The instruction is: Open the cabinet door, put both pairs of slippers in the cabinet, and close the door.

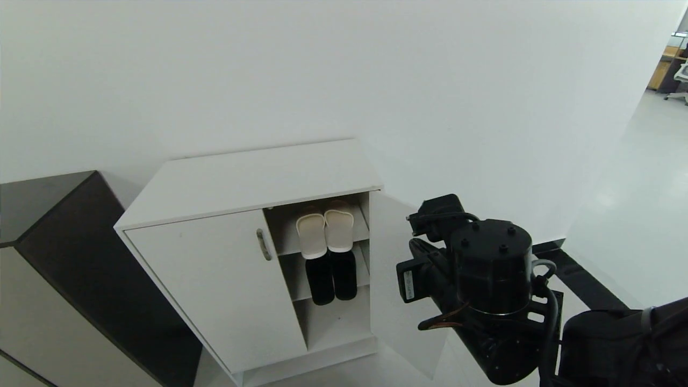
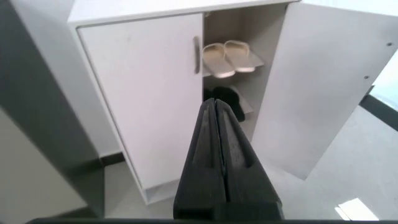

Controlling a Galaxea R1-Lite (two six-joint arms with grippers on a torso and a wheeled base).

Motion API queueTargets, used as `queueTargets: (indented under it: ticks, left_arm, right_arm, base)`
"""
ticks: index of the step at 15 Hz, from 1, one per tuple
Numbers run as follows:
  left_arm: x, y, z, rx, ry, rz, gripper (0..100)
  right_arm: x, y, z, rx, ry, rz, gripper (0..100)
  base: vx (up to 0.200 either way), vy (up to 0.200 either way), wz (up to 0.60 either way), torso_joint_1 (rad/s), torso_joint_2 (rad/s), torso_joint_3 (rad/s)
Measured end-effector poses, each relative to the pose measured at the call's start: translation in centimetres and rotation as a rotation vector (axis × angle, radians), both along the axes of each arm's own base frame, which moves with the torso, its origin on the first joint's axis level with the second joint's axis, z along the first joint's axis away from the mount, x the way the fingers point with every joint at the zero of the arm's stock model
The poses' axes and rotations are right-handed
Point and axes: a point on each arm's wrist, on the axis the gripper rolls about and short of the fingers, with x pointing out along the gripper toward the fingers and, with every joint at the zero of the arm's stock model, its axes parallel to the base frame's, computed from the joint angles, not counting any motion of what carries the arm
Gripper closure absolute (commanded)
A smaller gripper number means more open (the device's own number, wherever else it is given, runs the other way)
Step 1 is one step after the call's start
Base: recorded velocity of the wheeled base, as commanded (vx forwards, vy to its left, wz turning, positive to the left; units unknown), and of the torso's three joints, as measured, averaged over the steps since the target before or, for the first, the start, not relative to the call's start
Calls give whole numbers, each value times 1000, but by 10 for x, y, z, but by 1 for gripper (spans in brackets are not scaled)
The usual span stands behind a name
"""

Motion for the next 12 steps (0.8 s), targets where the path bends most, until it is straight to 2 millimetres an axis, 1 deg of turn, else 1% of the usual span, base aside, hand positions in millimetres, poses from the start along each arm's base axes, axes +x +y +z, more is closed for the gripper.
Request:
queueTargets:
  ticks: [2,4,6,7,9,12]
  left_arm:
    - [0,0,0,0,0,-1,100]
    - [0,0,0,0,0,1,100]
    - [0,0,0,0,0,0,100]
    - [0,0,0,0,0,0,100]
    - [0,0,0,0,0,0,100]
    - [0,0,0,0,0,-1,100]
  right_arm:
    - [9,-6,4,1,-19,-30,100]
    - [23,-14,12,3,-24,-78,100]
    - [25,-19,16,-20,12,-93,100]
    - [26,-20,21,-3,7,-97,100]
    - [26,-22,25,11,-1,-103,100]
    - [29,-25,27,15,-3,-112,100]
  base:
    - [0,0,0,0,0,0]
    - [0,0,0,0,0,0]
    - [0,0,0,0,0,0]
    - [0,0,0,0,0,0]
    - [-200,0,0,0,2,5]
    - [-200,0,0,6,5,-1]
